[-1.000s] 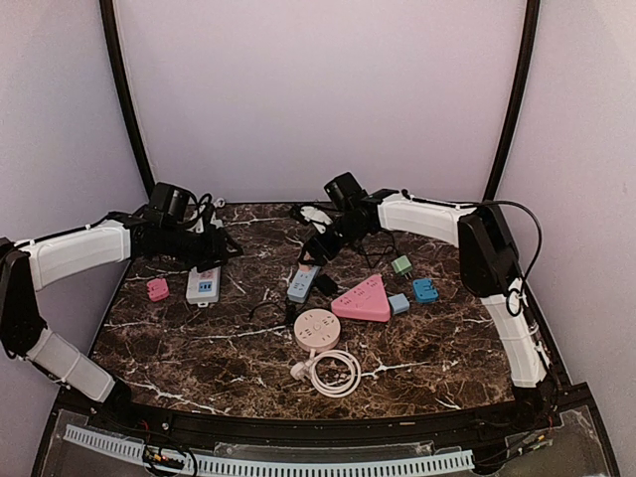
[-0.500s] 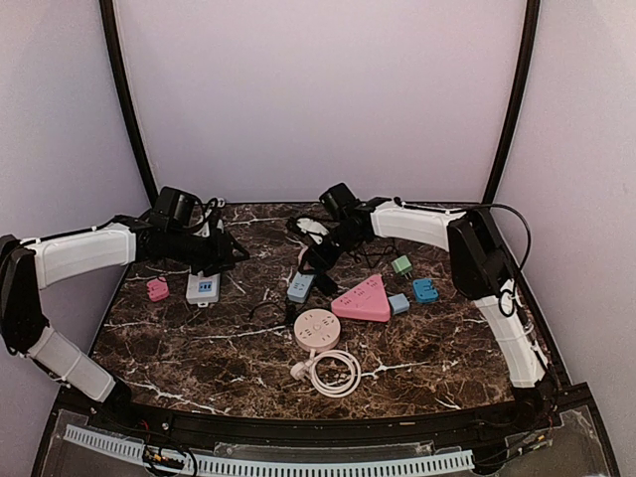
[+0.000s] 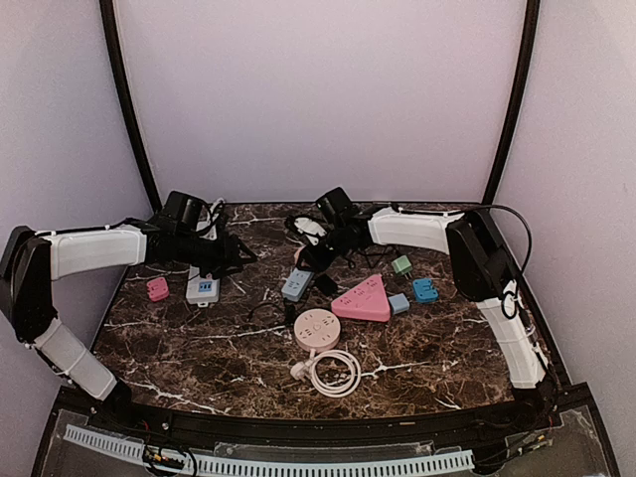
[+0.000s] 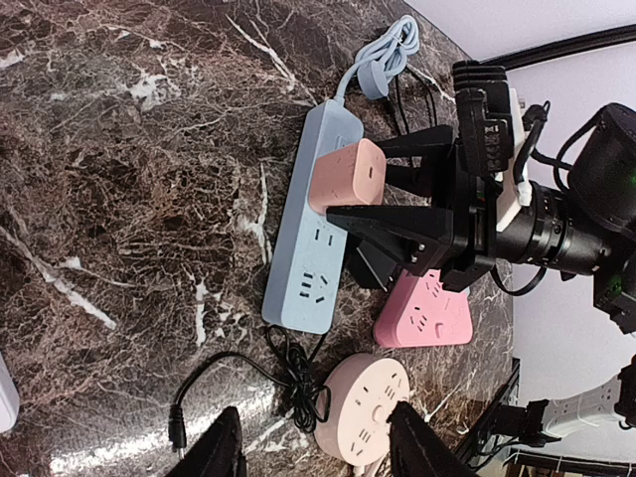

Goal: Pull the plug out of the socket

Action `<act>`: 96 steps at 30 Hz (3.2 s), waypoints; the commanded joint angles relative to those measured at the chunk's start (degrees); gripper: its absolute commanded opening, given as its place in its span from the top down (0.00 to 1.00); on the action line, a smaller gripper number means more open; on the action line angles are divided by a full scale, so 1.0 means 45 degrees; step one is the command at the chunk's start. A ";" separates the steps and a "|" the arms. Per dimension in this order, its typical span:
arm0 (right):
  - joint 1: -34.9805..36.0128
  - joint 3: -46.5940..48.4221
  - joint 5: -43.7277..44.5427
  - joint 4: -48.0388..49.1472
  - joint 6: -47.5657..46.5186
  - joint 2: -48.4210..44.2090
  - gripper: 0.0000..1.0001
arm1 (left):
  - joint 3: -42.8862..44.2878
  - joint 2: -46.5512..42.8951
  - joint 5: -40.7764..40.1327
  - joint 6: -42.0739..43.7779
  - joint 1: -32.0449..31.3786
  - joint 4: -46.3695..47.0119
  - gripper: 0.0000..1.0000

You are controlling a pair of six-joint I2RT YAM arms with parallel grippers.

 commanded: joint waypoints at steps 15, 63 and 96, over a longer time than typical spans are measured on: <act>0.2484 -0.0819 0.2475 0.2307 0.4094 -0.0206 0.73 | 0.0030 0.2868 0.1697 -0.1583 -0.0186 0.3241 0.74; 0.2855 -0.1468 0.2882 0.3398 0.3159 -0.0576 0.73 | -0.3830 0.2918 -0.1499 -0.4171 -0.1050 0.4510 1.00; 0.2689 -0.3380 0.2758 0.6530 0.3704 -0.2437 0.77 | -0.3936 0.3824 -0.2145 -0.4163 -0.1070 0.3507 1.00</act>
